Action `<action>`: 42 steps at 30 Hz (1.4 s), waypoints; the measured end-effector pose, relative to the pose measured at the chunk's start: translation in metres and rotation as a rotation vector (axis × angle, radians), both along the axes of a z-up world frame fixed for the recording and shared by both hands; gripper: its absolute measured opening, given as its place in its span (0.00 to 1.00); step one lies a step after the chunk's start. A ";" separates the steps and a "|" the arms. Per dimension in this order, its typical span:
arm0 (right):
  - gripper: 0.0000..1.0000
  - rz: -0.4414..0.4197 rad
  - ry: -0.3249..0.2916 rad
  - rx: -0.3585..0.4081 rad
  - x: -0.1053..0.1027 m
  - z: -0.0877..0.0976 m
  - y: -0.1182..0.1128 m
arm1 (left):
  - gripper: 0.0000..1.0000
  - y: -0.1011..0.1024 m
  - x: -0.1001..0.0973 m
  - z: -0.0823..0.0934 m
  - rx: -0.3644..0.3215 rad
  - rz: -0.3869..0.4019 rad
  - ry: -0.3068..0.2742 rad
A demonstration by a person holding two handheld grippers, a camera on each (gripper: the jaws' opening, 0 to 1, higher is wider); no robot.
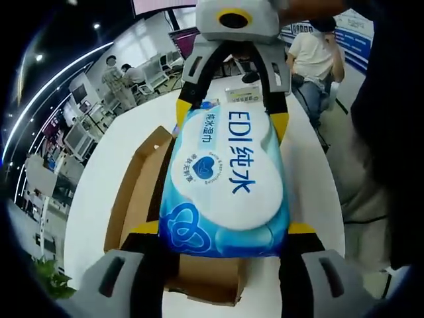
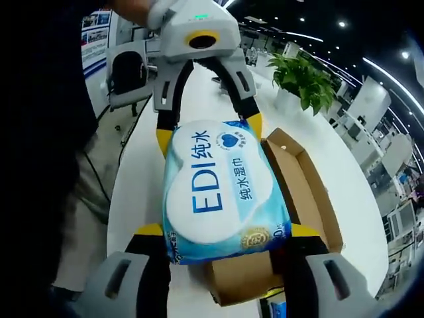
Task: Operate the shoe box by opening the lid, removing the specified soft item, and placing it in the target area until the item is outside and the box remains undamaged.
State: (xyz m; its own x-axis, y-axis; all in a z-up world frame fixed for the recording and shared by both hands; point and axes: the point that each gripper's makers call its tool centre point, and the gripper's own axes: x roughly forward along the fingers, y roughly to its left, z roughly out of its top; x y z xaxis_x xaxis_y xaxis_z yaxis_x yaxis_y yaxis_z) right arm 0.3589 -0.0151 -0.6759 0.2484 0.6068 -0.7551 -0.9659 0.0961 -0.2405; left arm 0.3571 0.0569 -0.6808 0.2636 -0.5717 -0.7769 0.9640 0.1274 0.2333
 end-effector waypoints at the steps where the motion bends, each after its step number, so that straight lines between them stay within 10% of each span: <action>1: 0.66 0.002 0.000 0.003 -0.003 -0.001 -0.001 | 0.69 -0.001 -0.002 0.000 0.001 0.000 0.000; 26: 0.66 0.001 0.118 -0.025 -0.072 -0.024 -0.010 | 0.68 -0.009 -0.073 -0.018 -0.045 -0.014 0.103; 42: 0.67 -0.017 0.160 -0.088 -0.091 -0.076 -0.010 | 0.68 -0.011 -0.091 -0.074 -0.033 -0.019 0.156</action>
